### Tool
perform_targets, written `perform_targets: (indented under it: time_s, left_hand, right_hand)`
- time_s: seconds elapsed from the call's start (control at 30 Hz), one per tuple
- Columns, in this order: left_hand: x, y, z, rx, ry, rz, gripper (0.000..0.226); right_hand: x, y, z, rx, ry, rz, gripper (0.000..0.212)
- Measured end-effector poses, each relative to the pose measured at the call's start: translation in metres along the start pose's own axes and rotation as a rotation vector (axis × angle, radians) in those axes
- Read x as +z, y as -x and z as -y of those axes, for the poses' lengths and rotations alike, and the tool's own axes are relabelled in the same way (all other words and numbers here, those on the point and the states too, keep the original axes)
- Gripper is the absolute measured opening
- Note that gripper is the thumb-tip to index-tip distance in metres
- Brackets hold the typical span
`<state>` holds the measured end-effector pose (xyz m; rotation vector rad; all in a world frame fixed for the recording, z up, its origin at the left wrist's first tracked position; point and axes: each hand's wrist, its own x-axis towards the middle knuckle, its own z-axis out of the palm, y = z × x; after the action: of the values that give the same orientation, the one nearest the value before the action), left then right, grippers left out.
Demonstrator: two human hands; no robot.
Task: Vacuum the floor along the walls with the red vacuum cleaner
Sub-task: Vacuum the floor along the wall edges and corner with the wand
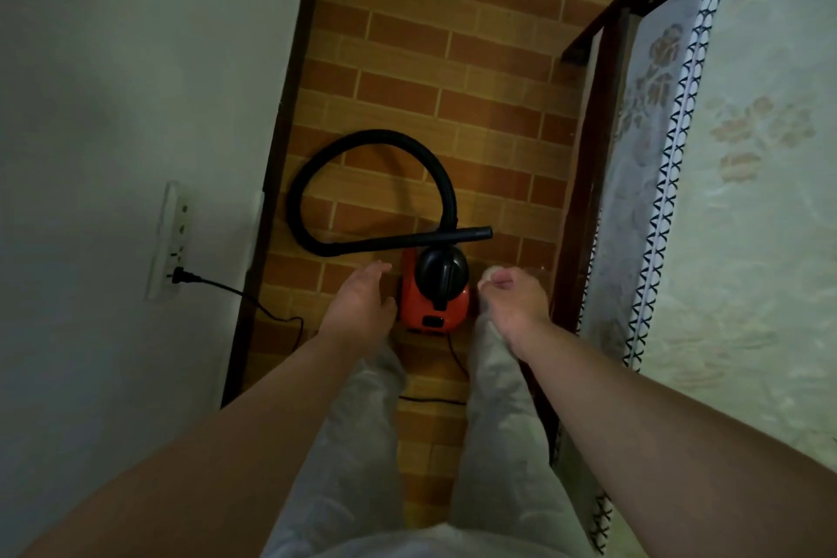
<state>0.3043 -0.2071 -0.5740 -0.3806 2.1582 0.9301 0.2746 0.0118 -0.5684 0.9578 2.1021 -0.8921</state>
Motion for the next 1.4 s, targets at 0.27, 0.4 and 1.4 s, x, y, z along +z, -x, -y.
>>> perform_targets:
  time_s: [0.27,0.4,1.4]
  left_hand:
    - [0.063,-0.113,0.014,-0.091,-0.028,0.000,0.051]
    - [0.097,-0.159,0.015,-0.091,-0.025,0.025,0.045]
    - [0.123,-0.263,0.045,0.237,-0.171,-0.205,0.062]
  right_hand:
    - [0.049,-0.128,-0.025,0.132,-0.037,0.095,0.025]
    - [0.072,-0.191,-0.045,0.202,-0.085,0.129,0.014]
    - [0.031,-0.191,0.010,-0.188,-0.735,0.024,0.026]
